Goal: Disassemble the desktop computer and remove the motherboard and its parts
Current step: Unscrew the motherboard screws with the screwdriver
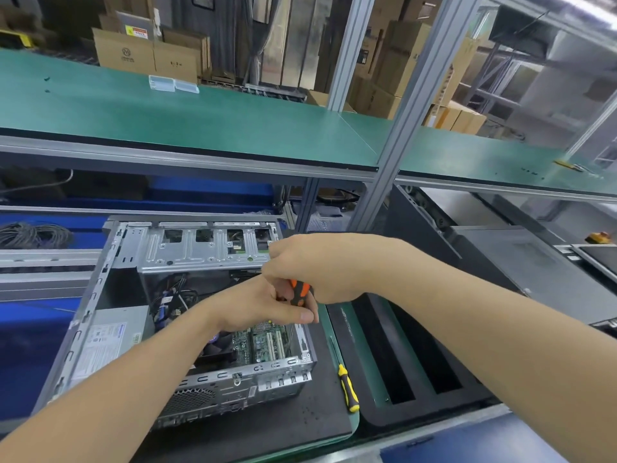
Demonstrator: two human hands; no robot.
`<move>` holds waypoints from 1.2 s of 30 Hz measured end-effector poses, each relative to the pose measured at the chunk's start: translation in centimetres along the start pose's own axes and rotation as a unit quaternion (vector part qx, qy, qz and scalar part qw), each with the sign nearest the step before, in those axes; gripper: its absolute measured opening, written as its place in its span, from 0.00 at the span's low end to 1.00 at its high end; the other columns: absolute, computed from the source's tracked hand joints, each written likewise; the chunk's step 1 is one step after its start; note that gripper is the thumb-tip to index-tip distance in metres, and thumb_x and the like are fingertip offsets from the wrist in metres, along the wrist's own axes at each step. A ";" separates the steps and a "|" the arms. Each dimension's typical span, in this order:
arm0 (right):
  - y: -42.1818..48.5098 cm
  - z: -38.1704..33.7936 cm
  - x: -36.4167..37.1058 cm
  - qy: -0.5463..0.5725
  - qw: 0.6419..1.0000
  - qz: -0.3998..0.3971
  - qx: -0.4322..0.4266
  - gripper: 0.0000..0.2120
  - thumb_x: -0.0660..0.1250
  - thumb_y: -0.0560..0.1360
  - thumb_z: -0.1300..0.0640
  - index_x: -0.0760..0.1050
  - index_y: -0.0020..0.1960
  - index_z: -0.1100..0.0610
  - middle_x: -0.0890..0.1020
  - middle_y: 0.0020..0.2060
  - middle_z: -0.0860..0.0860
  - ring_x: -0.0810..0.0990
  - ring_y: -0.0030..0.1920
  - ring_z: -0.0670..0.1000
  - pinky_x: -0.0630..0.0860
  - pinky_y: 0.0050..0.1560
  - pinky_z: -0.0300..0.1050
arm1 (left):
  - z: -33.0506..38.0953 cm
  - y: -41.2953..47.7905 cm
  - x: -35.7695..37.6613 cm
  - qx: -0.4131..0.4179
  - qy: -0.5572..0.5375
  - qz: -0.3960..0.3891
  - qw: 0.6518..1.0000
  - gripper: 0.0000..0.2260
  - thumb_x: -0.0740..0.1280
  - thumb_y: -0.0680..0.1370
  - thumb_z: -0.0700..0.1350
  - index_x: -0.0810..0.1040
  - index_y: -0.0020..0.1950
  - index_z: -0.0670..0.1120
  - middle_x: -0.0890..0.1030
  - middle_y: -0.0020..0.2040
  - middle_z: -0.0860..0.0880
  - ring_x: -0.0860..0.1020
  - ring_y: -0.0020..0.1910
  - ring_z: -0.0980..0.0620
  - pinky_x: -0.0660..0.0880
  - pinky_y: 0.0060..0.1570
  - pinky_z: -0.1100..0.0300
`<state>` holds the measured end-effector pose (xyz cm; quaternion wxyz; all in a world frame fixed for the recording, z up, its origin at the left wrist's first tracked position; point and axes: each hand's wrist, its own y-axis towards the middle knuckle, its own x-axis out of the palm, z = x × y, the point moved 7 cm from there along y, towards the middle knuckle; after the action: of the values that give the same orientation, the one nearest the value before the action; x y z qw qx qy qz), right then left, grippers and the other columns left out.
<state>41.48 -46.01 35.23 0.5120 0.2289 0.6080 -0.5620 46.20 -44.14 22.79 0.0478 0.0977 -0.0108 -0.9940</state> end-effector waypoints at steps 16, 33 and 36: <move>-1.0 0.6 -0.5 0.064 0.997 0.009 0.050 0.03 0.67 0.79 0.55 0.74 0.47 0.52 0.77 0.42 0.48 0.76 0.41 0.49 0.76 0.40 0.48 | -0.3 0.2 0.2 0.007 -0.054 -0.002 0.999 0.14 0.74 0.76 0.48 0.82 0.52 0.38 0.76 0.44 0.34 0.68 0.37 0.50 0.66 0.40 0.57; -0.5 3.2 0.9 0.061 0.967 0.022 0.246 0.22 0.60 0.84 0.43 0.64 0.36 0.53 0.71 0.32 0.49 0.72 0.31 0.48 0.64 0.28 0.42 | -0.5 0.9 0.4 -0.002 -0.089 -0.016 0.996 0.18 0.73 0.79 0.44 0.76 0.60 0.30 0.73 0.35 0.43 0.66 0.31 0.53 0.63 0.36 0.61; -0.4 2.3 0.5 0.082 0.981 0.004 0.178 0.14 0.64 0.82 0.48 0.71 0.40 0.54 0.76 0.31 0.48 0.76 0.30 0.47 0.70 0.29 0.42 | -0.1 0.9 0.2 0.009 -0.038 -0.015 0.999 0.10 0.72 0.79 0.42 0.82 0.59 0.40 0.73 0.40 0.35 0.62 0.33 0.45 0.62 0.37 0.57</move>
<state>41.75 -48.33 35.37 0.4135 0.3646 0.5372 -0.6383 46.09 -45.08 22.71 0.0313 0.0602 -0.0199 -0.9975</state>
